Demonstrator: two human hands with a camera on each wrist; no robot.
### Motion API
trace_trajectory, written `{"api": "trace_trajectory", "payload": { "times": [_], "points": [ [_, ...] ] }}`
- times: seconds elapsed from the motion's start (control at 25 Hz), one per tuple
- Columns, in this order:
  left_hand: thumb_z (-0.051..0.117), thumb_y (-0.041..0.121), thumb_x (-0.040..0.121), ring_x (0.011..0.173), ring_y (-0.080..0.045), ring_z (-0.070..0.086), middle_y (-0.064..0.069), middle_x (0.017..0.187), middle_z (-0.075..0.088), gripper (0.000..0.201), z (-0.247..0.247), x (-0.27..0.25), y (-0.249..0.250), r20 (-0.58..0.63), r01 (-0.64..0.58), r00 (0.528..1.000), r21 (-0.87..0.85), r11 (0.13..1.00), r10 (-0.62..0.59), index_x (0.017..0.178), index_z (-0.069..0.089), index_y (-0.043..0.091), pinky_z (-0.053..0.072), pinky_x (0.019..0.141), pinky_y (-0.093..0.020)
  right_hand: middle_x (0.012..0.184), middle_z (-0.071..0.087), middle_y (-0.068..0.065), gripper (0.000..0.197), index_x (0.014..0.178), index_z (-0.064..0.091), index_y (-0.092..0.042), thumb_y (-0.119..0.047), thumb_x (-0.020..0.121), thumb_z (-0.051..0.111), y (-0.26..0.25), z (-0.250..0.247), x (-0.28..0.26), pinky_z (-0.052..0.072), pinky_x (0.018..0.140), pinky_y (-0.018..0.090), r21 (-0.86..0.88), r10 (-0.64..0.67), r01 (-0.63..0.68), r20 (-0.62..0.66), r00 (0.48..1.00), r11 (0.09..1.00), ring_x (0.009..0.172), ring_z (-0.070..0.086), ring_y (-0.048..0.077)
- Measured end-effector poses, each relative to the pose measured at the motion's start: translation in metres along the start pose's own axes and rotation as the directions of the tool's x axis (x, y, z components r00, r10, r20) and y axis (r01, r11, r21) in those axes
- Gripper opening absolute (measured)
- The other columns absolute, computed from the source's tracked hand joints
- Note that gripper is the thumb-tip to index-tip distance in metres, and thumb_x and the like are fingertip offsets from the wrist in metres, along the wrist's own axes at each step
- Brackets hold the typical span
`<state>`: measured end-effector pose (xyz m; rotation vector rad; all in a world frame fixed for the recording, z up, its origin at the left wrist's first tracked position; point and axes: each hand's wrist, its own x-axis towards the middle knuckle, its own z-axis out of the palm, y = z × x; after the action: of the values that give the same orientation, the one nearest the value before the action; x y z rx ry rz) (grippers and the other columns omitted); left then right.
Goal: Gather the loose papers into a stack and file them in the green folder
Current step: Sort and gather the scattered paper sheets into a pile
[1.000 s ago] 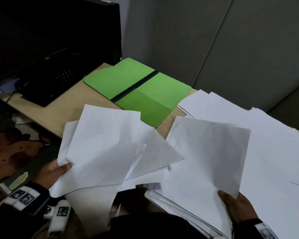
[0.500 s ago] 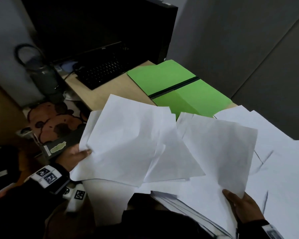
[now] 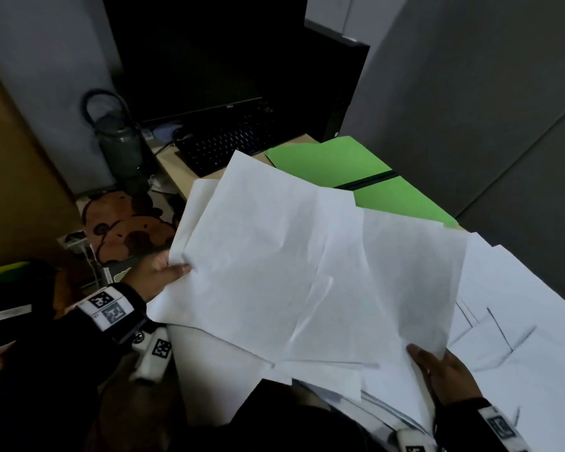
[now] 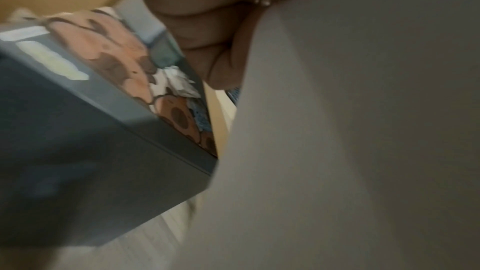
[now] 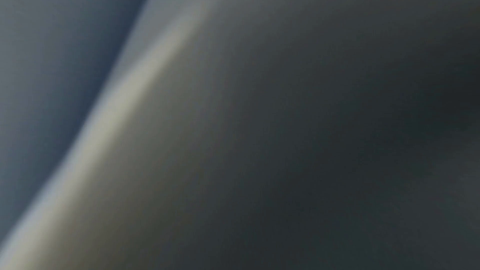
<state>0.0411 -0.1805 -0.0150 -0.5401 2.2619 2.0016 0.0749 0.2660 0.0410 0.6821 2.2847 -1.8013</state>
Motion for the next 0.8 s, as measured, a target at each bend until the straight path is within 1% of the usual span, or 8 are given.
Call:
{"api": "trace_trajectory", "payload": {
  "times": [0.08,0.2,0.32,0.4,0.48,0.64,0.76,0.8],
  "points": [
    [0.056,-0.003,0.09,0.075,-0.018,0.064,0.011,0.07,0.071,0.017,0.011,0.011,0.014,0.061,-0.034,0.998,0.059,0.998,0.03,0.098,0.062,0.01,0.055,0.072,-0.027,0.096,0.058,0.015,0.014,0.098,0.057,0.005,-0.003,0.086,0.057,-0.005,0.001,0.005,0.035,0.034,0.005,0.045,0.009,-0.009,0.005,1.0,0.999,0.058,0.054,0.013],
    [0.073,0.029,0.073,0.086,-0.02,0.066,0.012,0.078,0.074,0.017,0.032,0.028,0.031,0.179,-0.06,0.983,0.144,0.988,0.033,0.09,0.072,0.028,0.051,0.087,-0.039,0.092,0.061,0.012,0.01,0.096,0.057,0.003,-0.002,0.088,0.054,0.001,-0.003,0.011,0.036,0.035,0.005,0.059,0.007,-0.005,-0.04,0.999,0.998,0.055,0.057,0.012],
    [0.071,0.019,0.08,0.078,-0.015,0.066,0.014,0.072,0.073,0.011,0.07,0.048,0.049,0.254,-0.089,0.967,0.22,0.971,0.031,0.086,0.067,0.027,0.051,0.084,-0.037,0.085,0.062,0.007,0.023,0.107,0.06,0.004,-0.008,0.088,0.056,0.019,-0.012,0.015,0.045,0.047,0.014,0.097,0.048,-0.037,-0.106,0.993,0.995,0.066,0.055,0.014],
    [0.068,0.03,0.071,0.085,-0.02,0.066,0.009,0.085,0.072,0.017,0.099,0.06,0.063,0.291,-0.131,0.956,0.328,0.935,0.032,0.087,0.064,0.032,0.051,0.087,-0.038,0.084,0.064,0.005,0.027,0.111,0.06,0.003,-0.011,0.088,0.057,0.035,-0.02,0.016,0.042,0.057,0.022,0.125,0.086,-0.07,-0.13,0.988,0.99,0.07,0.056,0.015],
    [0.068,0.031,0.074,0.09,-0.019,0.064,0.008,0.09,0.069,0.015,0.129,0.073,0.075,0.364,-0.186,0.931,0.437,0.88,0.016,0.088,0.062,0.036,0.05,0.086,-0.032,0.081,0.064,0.002,0.027,0.111,0.06,0.0,-0.012,0.087,0.058,0.052,-0.029,0.012,0.041,0.06,0.025,0.17,0.128,-0.098,-0.173,0.977,0.981,0.072,0.058,0.017],
    [0.062,0.016,0.089,0.093,-0.014,0.057,0.001,0.101,0.062,0.026,0.194,0.09,0.084,0.485,-0.327,0.875,0.582,0.744,0.006,0.115,0.063,0.016,0.038,0.079,-0.022,0.093,0.065,0.008,0.023,0.111,0.058,-0.009,-0.015,0.089,0.056,0.078,-0.045,-0.004,0.042,0.064,0.023,0.264,0.174,-0.103,-0.263,0.949,0.959,0.078,0.059,0.018],
    [0.063,0.017,0.088,0.095,-0.016,0.058,-0.002,0.103,0.064,0.029,0.23,0.094,0.085,0.558,-0.405,0.83,0.611,0.681,-0.007,0.117,0.062,0.012,0.038,0.079,-0.022,0.103,0.065,0.011,0.034,0.118,0.059,-0.004,-0.02,0.089,0.057,0.096,-0.055,-0.016,0.044,0.081,0.029,0.305,0.211,-0.11,-0.321,0.923,0.946,0.093,0.061,0.026],
    [0.063,0.017,0.088,0.095,-0.017,0.059,-0.004,0.104,0.065,0.029,0.242,0.094,0.085,0.582,-0.424,0.813,0.608,0.671,-0.014,0.116,0.063,0.011,0.038,0.08,-0.022,0.099,0.066,0.01,0.031,0.116,0.06,-0.004,-0.02,0.088,0.058,0.101,-0.058,-0.021,0.047,0.078,0.026,0.331,0.225,-0.107,-0.341,0.913,0.937,0.09,0.062,0.026]
  ]
}}
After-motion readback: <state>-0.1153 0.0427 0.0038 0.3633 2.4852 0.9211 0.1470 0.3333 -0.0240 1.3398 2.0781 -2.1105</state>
